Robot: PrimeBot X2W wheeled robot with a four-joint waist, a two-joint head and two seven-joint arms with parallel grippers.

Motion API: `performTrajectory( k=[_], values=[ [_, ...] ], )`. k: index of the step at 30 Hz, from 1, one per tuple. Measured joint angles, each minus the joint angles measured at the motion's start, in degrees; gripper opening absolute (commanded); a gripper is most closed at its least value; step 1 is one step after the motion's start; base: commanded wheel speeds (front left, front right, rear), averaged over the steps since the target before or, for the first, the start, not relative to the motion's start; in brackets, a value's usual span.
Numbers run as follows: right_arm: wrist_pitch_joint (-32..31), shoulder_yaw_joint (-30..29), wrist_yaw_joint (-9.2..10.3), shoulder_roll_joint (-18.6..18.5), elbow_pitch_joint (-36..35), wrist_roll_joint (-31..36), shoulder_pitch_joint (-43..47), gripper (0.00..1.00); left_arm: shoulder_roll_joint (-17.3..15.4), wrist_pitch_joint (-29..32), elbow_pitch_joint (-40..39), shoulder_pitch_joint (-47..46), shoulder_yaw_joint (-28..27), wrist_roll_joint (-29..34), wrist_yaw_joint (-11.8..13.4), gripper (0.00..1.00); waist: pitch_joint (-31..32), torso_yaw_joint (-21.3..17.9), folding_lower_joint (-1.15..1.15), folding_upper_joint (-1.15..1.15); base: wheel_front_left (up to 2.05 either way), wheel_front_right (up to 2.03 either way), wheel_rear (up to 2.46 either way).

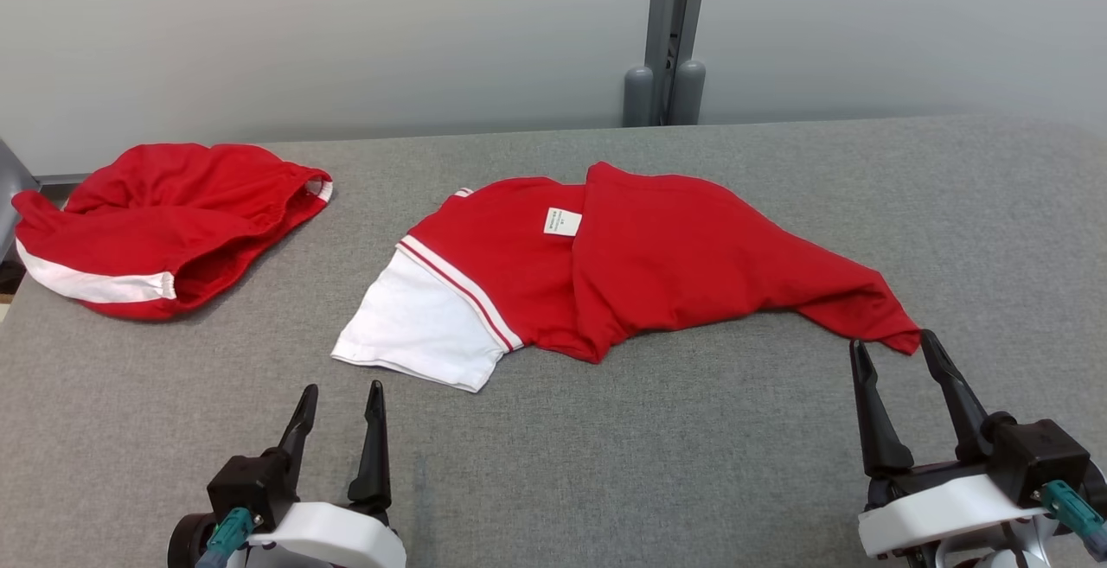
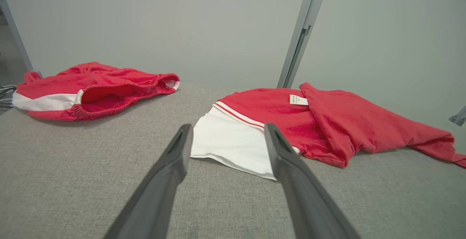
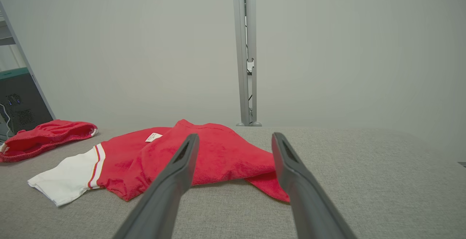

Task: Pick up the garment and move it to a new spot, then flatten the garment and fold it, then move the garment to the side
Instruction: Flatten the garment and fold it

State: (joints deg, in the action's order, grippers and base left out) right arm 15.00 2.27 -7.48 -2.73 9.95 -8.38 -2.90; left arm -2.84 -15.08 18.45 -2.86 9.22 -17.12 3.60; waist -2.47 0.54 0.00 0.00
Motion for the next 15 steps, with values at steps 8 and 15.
performTrajectory(
  k=[8,15],
  values=[
    [0.00,-0.15,0.00,0.00,-0.01,0.04,-0.15,1.00,0.02,0.00,-0.21,-0.45,0.07,-0.52,0.12,1.00,-0.88,0.27,0.00,0.00,0.00,0.00,0.00],
    [0.00,1.05,0.00,-0.02,1.05,2.48,-3.08,1.00,0.05,0.00,-1.11,-1.51,1.14,-0.97,0.46,1.00,-2.32,1.78,0.00,0.00,0.00,0.00,0.00]
  ],
)
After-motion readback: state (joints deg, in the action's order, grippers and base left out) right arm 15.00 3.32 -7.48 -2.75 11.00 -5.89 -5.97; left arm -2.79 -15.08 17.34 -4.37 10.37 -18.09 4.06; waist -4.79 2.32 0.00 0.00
